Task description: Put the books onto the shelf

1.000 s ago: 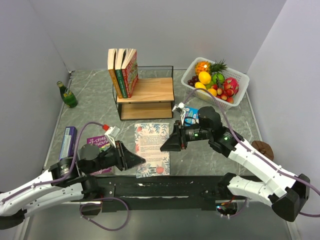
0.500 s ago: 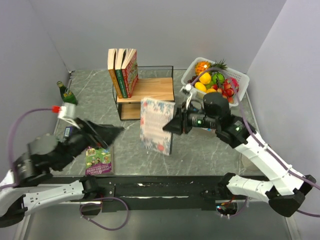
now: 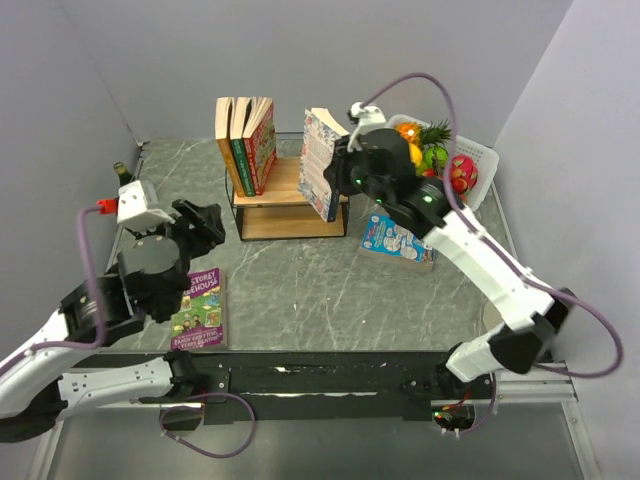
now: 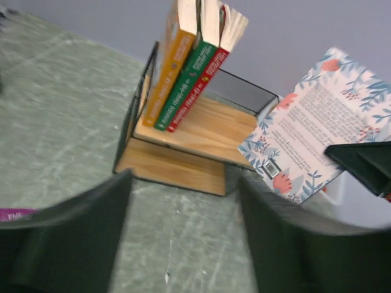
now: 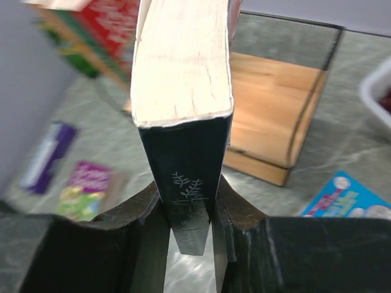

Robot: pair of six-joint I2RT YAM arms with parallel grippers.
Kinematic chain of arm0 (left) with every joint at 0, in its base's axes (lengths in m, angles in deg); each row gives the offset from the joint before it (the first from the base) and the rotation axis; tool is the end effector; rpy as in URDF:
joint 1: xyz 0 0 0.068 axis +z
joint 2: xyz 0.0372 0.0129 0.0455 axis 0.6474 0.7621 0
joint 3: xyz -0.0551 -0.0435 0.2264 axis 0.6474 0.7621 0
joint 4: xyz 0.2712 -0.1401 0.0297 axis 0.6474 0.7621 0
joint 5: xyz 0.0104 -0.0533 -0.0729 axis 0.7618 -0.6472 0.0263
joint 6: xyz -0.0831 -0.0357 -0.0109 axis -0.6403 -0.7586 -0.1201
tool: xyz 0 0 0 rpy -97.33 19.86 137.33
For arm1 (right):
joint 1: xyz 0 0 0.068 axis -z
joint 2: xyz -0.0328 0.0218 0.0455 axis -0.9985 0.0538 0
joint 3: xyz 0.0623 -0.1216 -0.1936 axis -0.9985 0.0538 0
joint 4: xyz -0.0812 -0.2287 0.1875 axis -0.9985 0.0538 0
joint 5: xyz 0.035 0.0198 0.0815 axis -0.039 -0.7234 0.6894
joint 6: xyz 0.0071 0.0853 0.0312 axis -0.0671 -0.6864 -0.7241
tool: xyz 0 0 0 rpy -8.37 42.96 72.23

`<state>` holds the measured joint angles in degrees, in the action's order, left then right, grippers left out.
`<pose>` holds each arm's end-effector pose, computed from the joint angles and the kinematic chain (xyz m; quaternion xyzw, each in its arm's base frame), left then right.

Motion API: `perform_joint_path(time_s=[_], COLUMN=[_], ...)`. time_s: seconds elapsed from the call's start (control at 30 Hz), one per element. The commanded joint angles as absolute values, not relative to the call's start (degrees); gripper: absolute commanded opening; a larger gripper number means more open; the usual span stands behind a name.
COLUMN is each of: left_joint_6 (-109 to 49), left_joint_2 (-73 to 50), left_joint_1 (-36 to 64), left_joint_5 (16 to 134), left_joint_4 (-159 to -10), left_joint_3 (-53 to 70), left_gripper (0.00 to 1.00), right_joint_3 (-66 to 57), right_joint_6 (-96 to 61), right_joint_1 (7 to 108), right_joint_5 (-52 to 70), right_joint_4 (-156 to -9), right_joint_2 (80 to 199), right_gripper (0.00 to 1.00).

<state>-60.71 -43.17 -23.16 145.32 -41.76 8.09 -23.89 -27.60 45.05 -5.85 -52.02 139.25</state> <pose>0.1498 -0.1387 0.4418 -0.1981 0.7126 -0.1894 0.6459 0.3053 0.2592 0.4222 -0.1349 0.7913 0.2453 0.5437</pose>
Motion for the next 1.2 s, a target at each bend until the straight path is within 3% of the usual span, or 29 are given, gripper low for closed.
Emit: perform_joint_path(time_s=[0.0, 0.03, 0.07, 0.17, 0.3, 0.5, 1.17], left_joint_6=[-52.5, -52.8, -52.0, -52.8, -54.6, -60.5, -70.3], left_joint_2=[-41.0, -39.8, -39.2, -37.2, -34.5, -29.1, -9.1], left_joint_1=[-17.2, -10.7, -6.8, 8.2, 22.5, 31.1, 40.3], left_joint_5=[147.1, 143.3, 135.6, 121.0, 109.9, 97.6, 80.8], left_joint_4=[-50.2, -50.6, -51.8, -52.4, -54.8, -62.3, -90.6], left_joint_3=[8.2, 8.0, 8.4, 7.9, 7.9, 10.7, 19.5], left_gripper=[0.59, 0.52, 0.39, 0.28, 0.32, 0.36, 0.45], right_joint_3=[-29.4, -30.0, -30.5, -32.8, -35.4, -39.6, -39.5], right_joint_6=[-22.7, -22.1, -21.9, -21.5, -21.1, -19.3, -15.8], right_joint_1=[44.5, 44.5, 44.5, 44.5, 44.5, 44.6, 44.5], right_joint_5=[-16.8, -16.9, -17.1, -16.7, -16.0, -16.2, -23.7], right_joint_4=[-59.7, -60.0, -60.3, -60.5, -60.7, -60.7, -72.3], right_joint_2=[142.6, 143.2, 144.2, 145.9, 147.5, 151.3, 162.7], right_gripper=[0.00, 0.00, 0.00, 0.00, 0.00, 0.00, 0.00])
